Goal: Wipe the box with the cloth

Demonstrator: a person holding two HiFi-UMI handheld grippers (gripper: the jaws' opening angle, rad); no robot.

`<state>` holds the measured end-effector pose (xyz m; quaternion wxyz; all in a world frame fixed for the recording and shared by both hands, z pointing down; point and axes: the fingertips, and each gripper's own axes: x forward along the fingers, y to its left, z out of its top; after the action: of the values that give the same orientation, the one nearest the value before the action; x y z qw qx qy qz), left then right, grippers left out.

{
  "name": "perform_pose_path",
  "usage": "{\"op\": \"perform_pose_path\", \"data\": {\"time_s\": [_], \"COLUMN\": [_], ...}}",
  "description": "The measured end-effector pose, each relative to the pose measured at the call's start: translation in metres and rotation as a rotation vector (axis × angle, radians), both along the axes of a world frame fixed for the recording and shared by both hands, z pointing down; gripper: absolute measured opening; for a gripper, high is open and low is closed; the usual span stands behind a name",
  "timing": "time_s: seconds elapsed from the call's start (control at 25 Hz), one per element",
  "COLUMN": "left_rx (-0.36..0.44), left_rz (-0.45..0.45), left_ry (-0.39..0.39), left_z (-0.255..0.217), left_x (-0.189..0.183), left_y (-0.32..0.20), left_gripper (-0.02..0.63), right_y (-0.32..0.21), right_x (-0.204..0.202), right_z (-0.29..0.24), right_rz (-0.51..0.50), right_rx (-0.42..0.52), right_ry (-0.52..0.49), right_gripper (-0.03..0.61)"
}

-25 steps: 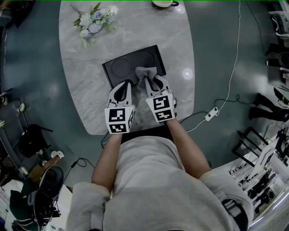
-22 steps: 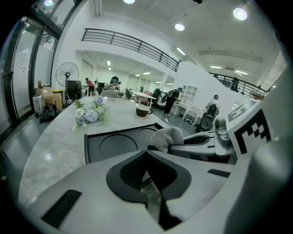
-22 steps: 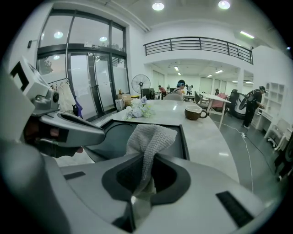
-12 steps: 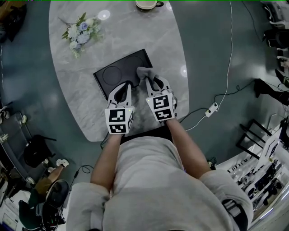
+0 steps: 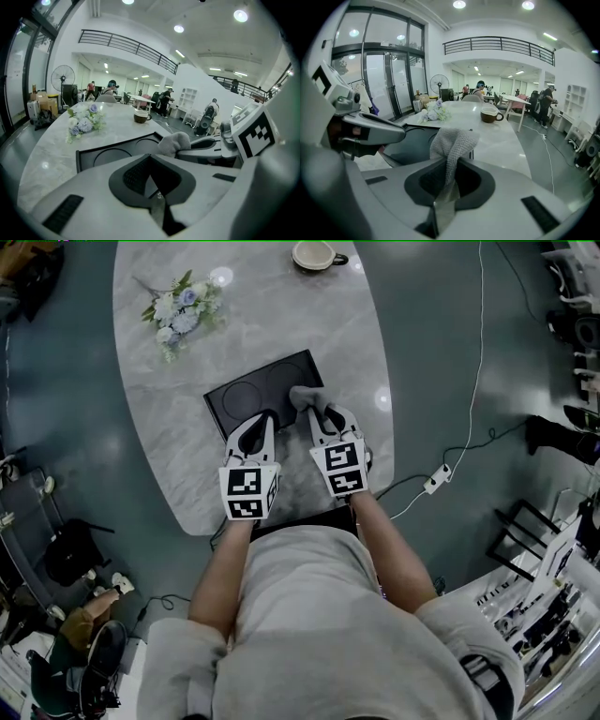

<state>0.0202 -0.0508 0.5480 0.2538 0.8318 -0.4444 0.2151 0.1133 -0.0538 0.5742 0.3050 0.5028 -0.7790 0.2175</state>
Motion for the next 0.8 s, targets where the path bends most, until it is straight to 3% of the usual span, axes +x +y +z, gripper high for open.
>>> {"op": "perform_pose_path", "data": {"time_s": [0.4,0.8], "left_rx": [0.025,0.031], "left_rz": [-0.159,-0.346], "left_ry": [0.000,-0.025], "left_z": [-0.006,-0.008], "left_x": [-0.067,-0.157], "left_y": [0.003,0.015], "left_gripper": [0.023,0.023], "right_y": [-0.008,-0.010], "right_x": [-0.075,-0.166], "right_z": [-0.031,-0.013], "right_rz": [-0.126,-0.331], "right_rx": [-0.002,-0.088], "right_ry": [-0.102,-0.052], "right_gripper": [0.048,0.048]}}
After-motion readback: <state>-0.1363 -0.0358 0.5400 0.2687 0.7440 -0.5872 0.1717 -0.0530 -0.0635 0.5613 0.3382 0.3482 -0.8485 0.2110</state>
